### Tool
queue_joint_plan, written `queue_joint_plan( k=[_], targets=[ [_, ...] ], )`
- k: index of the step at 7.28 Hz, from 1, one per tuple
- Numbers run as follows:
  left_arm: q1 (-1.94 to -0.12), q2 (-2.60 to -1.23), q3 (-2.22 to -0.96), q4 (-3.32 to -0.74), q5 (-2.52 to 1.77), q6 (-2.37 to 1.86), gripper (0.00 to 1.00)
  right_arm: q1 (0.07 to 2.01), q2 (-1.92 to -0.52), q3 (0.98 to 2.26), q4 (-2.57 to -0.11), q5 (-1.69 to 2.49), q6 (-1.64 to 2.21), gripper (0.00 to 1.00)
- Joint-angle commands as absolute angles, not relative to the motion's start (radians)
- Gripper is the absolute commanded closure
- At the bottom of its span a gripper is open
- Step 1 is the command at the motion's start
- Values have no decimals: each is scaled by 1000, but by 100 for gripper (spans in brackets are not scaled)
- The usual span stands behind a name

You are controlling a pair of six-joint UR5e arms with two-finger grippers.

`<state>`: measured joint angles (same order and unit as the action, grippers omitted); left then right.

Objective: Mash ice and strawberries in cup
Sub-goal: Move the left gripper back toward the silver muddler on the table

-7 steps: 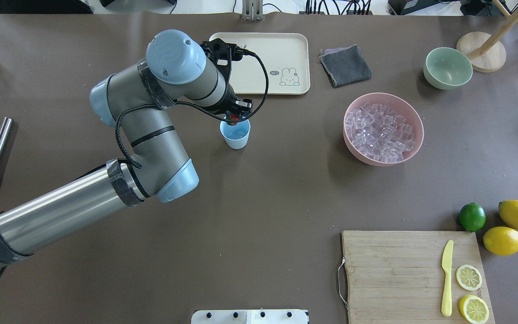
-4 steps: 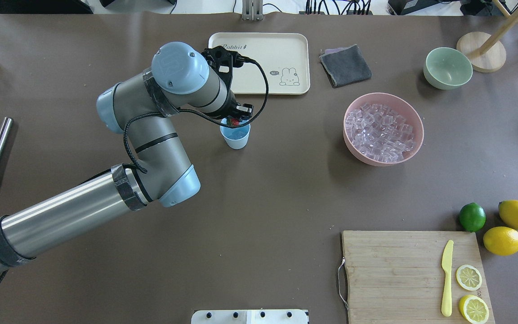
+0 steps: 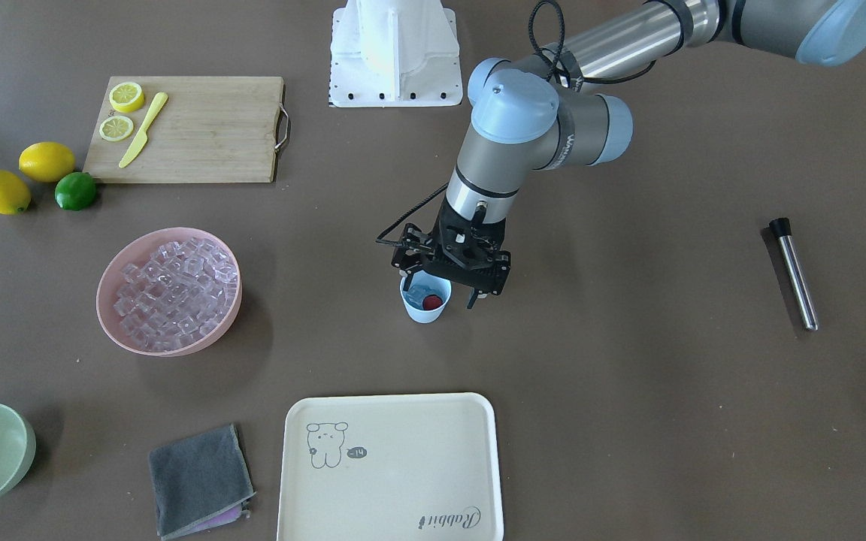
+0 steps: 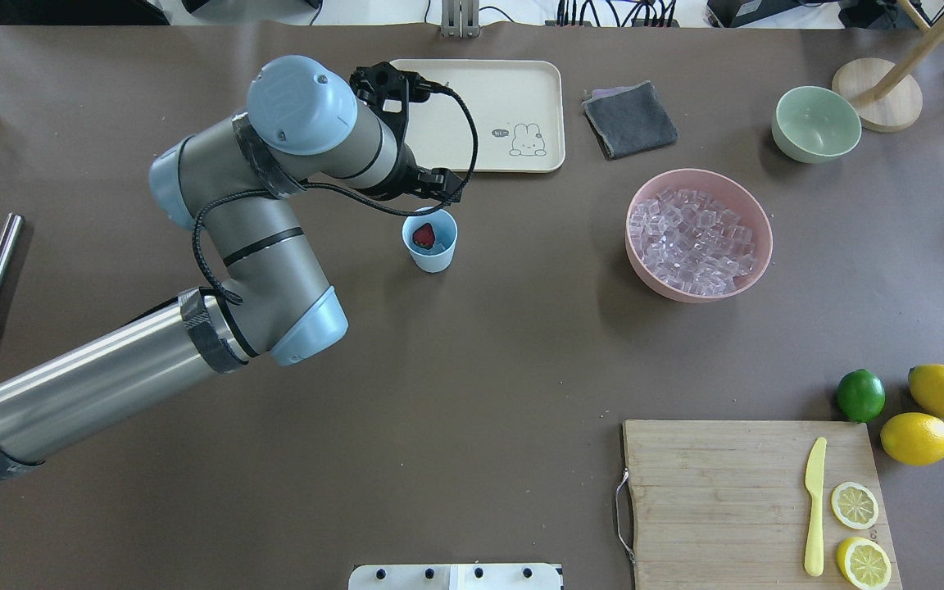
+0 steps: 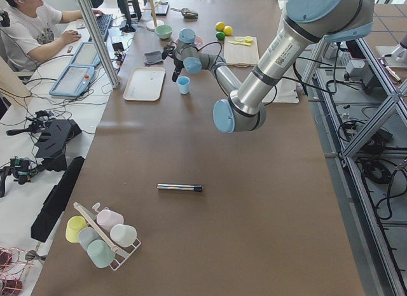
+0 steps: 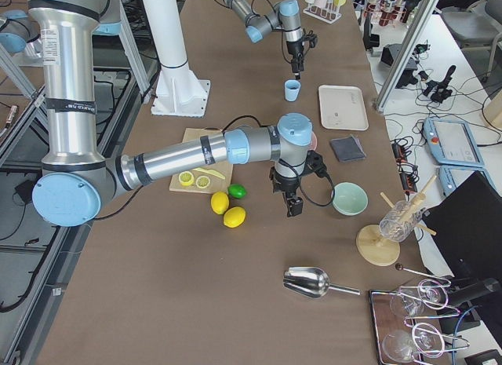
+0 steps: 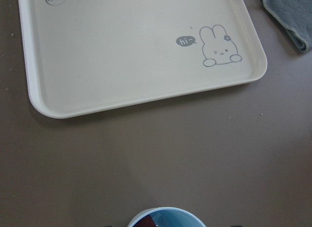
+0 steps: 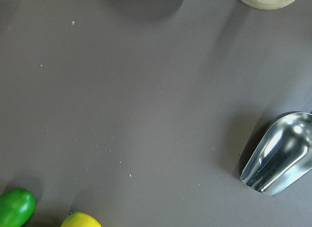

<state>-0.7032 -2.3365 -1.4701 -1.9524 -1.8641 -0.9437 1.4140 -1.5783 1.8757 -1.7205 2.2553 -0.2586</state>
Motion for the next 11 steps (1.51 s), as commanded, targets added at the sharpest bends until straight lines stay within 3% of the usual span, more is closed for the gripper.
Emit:
queue_joint_plan(
  k=[1,4,6,10,11],
  targets=[
    [-876,-2181,-1517,-1954,-1969,-835,3,1413,-1578,1878,-1721,2255,-258,2],
    [-1140,-2033,-1485,-1947,-2130,-804,3,1413,-1624,1878,-1656,2255,-252,2],
    [-1221,-1959,-1380,-1957,-2183,-637,3,1413,-1628,1852,-1631,2253,-259,2],
    [-1226,-1856,-1171,-2115,-2186,-581,3,1413,-1655,1835,-1541,2247,-259,1],
    [-1221,-1833,-1170,-2123,-2187,-581,3,1413,-1658,1836,-1498,2247,-249,1]
  ],
)
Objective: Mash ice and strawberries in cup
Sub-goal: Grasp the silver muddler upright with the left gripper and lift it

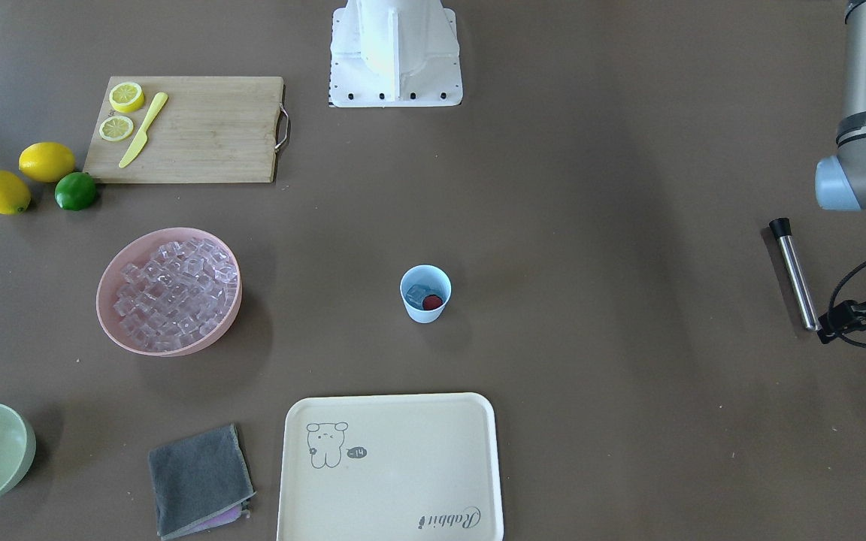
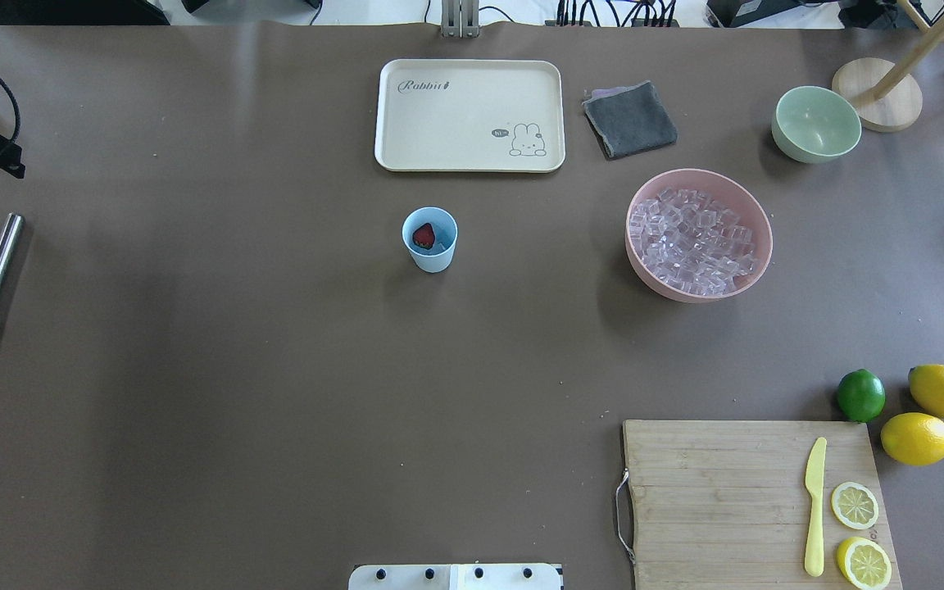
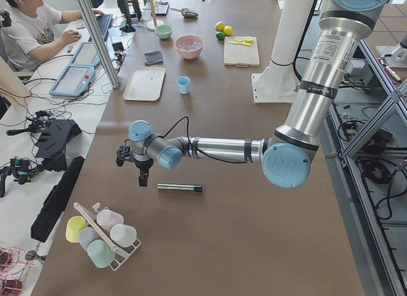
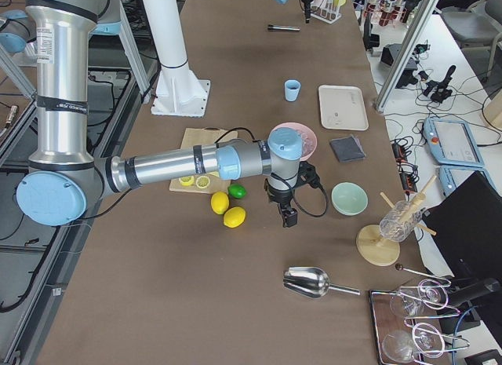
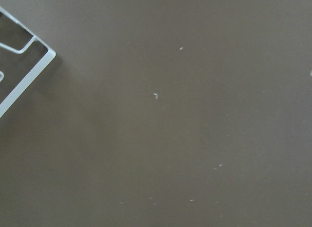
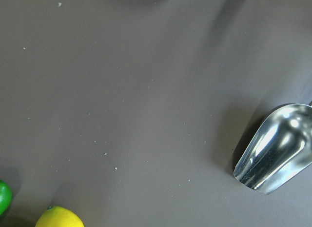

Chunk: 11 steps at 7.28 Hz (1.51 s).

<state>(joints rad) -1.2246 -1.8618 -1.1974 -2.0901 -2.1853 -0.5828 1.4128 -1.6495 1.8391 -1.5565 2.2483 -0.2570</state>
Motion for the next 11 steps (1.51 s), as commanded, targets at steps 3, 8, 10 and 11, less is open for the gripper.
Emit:
queue_joint_plan(
  k=[3,8,10,11],
  targets=[
    [-1181,-1825,-1169,-2161,-2189,-581,3,1413,-1661,1836,-1491,2206,-259,1],
    [-1135,-1824,-1178,-2169,-2189,-581,41,1413,-1666,1830,-1470,2207,-250,1],
    [-1135,-1819,-1178,-2169,-2189,-577,45,1411,-1664,1825,-1471,2206,-249,1],
    [-1135,-1818,-1172,-2169,-2187,-574,45,1411,-1655,1827,-1471,2207,-242,1]
  ],
)
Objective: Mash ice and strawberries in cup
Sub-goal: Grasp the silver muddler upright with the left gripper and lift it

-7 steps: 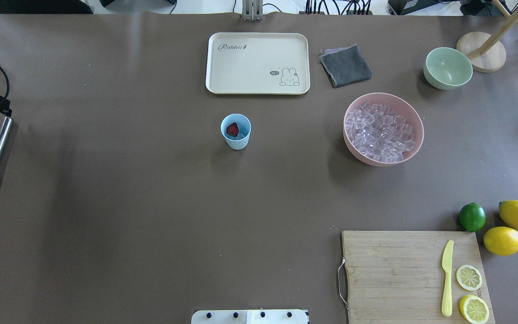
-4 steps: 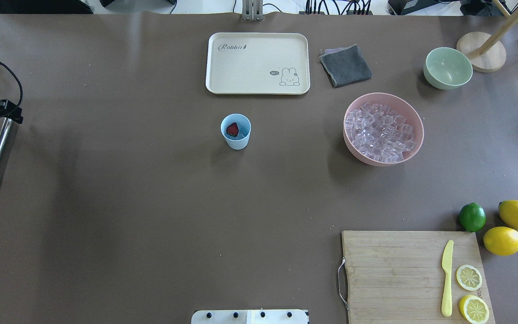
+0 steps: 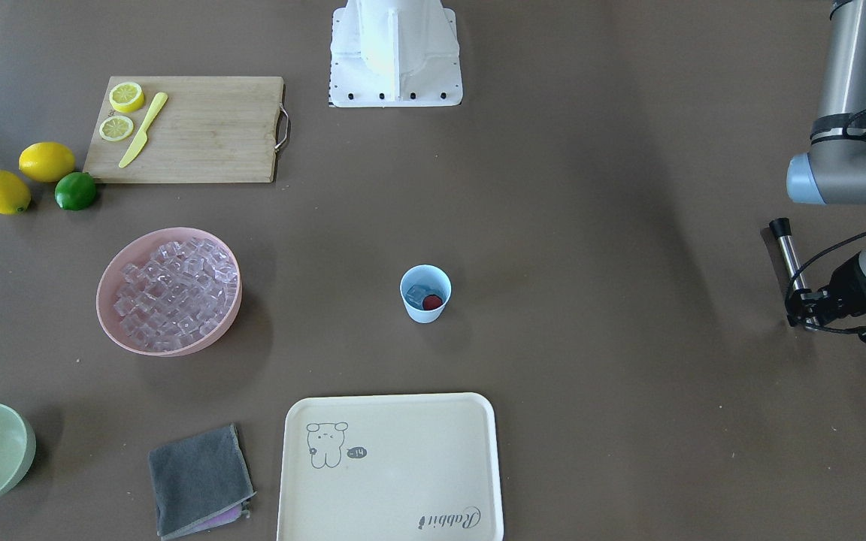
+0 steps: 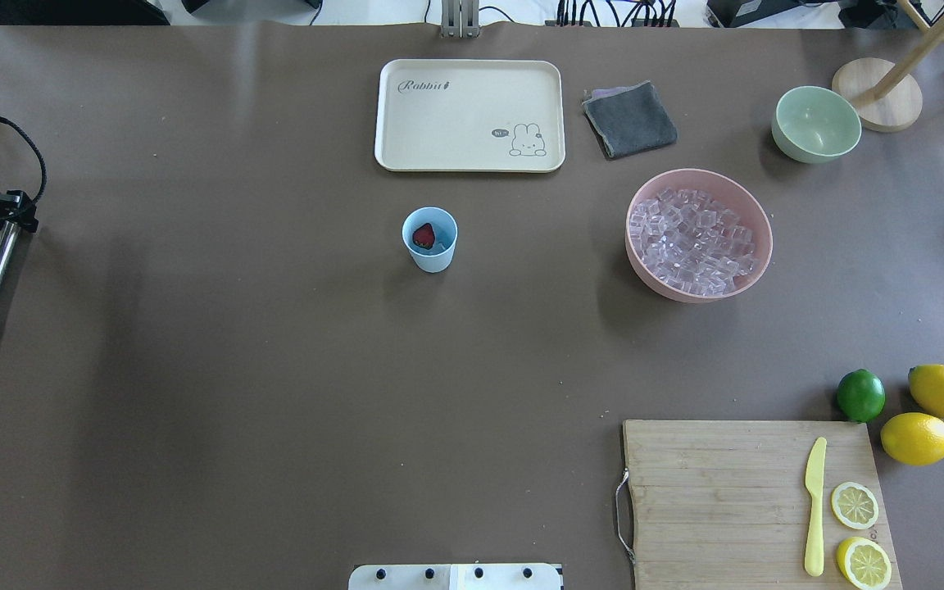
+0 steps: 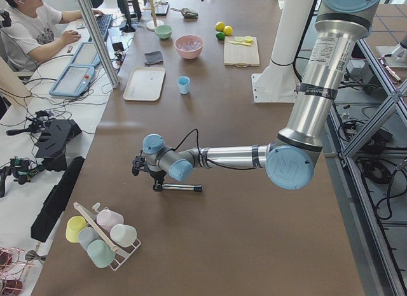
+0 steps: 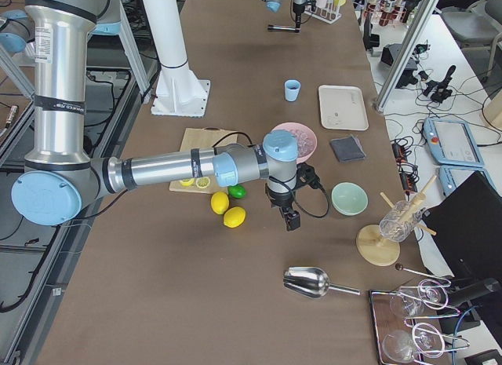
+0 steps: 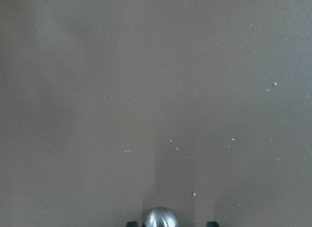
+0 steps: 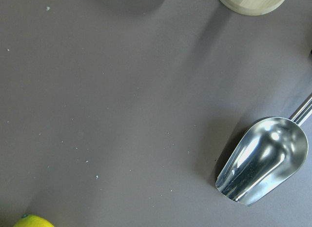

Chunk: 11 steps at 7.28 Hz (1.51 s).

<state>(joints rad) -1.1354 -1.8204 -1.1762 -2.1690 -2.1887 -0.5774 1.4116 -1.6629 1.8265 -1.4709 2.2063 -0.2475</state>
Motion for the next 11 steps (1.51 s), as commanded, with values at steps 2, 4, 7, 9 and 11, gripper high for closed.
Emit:
queue_joint_plan(
  k=[2,4,7,9,11],
  targets=[
    [-1135,-1807,-1183,-2169,-2189,-572,56,1413,-1660,1836,-1470,2212,-232,1],
    [-1135,-1809,-1186,-2166,-2187,-572,87,1413,-1660,1838,-1470,2212,-222,1],
    [-1137,-1824,-1227,-2158,-2181,-581,100,1413,-1654,1839,-1470,2215,-219,1],
    [-1138,-1947,-1246,-2152,-2175,-656,100,1413,-1646,1835,-1470,2215,-219,1],
    [-1132,-2121,-1275,-2145,-2169,-754,100,1411,-1646,1838,-1470,2227,-221,1]
  ],
)
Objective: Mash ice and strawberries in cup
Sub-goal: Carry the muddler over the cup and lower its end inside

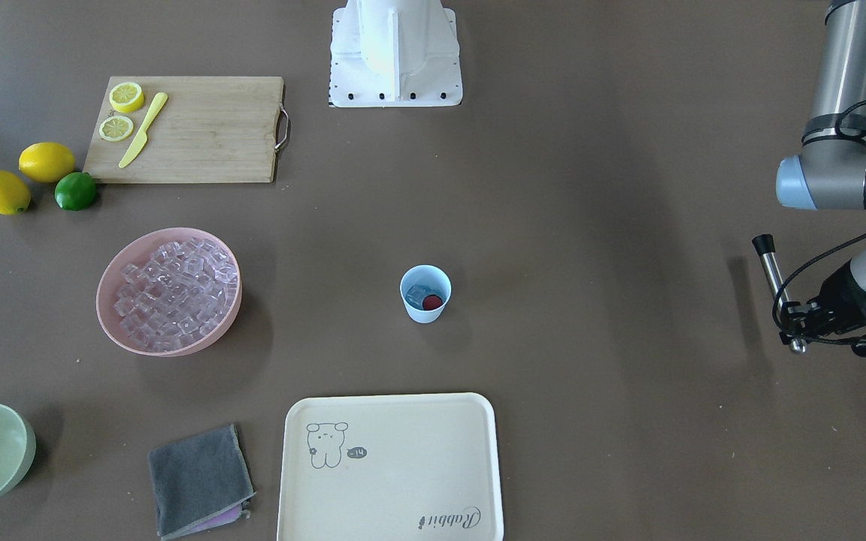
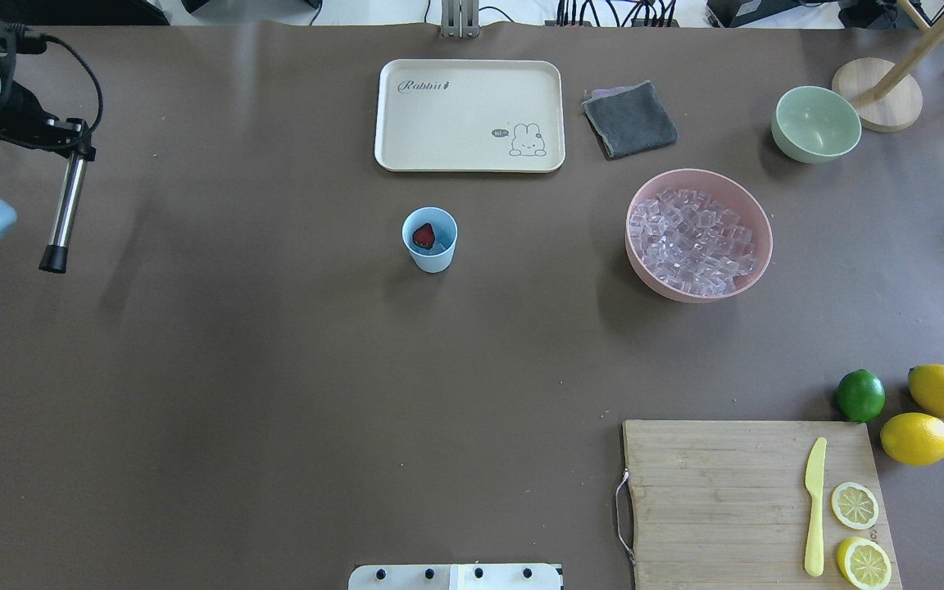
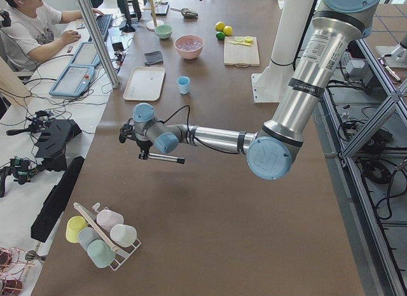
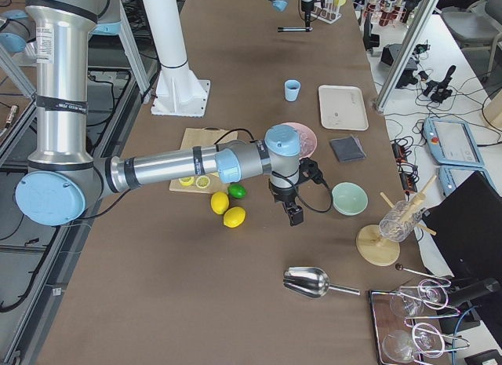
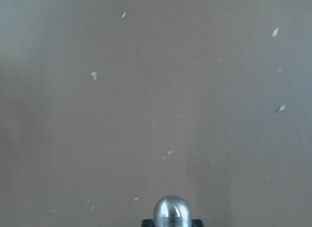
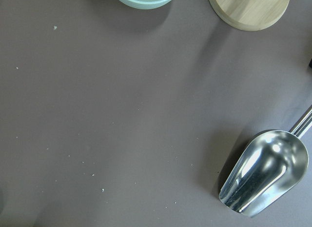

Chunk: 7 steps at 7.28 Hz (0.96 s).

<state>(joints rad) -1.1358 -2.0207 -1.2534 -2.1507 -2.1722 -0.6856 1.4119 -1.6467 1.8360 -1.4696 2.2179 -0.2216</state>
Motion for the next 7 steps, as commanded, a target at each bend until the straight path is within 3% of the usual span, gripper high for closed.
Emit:
queue_joint_plan(
  k=[1,4,7],
  targets=[
    [-1100,-2219,-1285,-2146,-2128,-843,100,1413,-1655,1839,-1470,2256,-221,1],
    [-943,-2423,-1356,-2161,-1903,-1006,100,1414,-1664,1853,-1479,2293,-221,1],
    [-775,-2386,-1454,-2324,-1648,-1089,100,1413,-1663,1842,-1480,2305,-219,1]
  ],
)
